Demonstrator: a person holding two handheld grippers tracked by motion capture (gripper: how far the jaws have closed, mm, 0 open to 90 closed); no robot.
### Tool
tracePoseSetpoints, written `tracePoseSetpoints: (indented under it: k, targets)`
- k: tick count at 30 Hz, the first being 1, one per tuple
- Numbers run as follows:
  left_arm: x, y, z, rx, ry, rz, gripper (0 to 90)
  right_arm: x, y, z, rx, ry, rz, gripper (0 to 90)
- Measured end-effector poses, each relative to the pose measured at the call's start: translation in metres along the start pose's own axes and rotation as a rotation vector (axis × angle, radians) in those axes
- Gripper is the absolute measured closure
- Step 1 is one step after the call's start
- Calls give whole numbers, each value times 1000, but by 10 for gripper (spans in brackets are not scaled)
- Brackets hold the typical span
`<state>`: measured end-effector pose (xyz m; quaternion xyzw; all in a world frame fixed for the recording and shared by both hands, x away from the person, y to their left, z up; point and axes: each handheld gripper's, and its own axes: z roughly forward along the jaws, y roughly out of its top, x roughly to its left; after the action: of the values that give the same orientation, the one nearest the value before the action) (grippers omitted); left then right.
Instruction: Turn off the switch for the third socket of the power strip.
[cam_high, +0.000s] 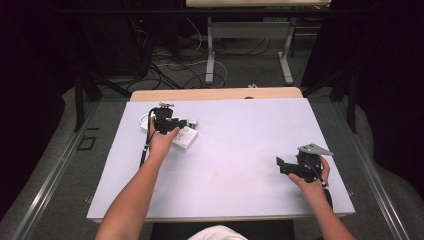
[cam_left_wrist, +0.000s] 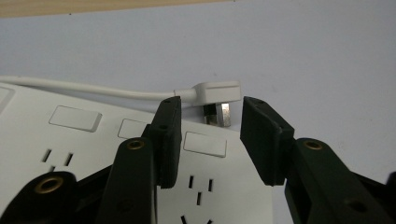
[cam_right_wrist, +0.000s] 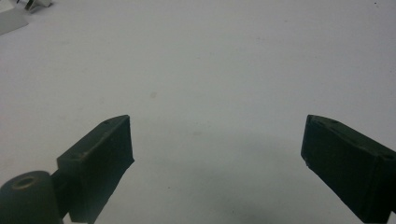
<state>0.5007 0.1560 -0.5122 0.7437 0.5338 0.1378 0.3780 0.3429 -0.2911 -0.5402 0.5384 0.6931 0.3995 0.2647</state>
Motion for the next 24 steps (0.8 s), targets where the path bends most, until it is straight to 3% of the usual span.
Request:
tracePoseSetpoints:
  k: [11,24]
  targets:
    - [-3,-2,11,37,-24,-5,684,-1,0,0,1,3,-2,84]
    - [-7,-5,19,58,-15,18,772,-1,0,0,1,5,-2,87]
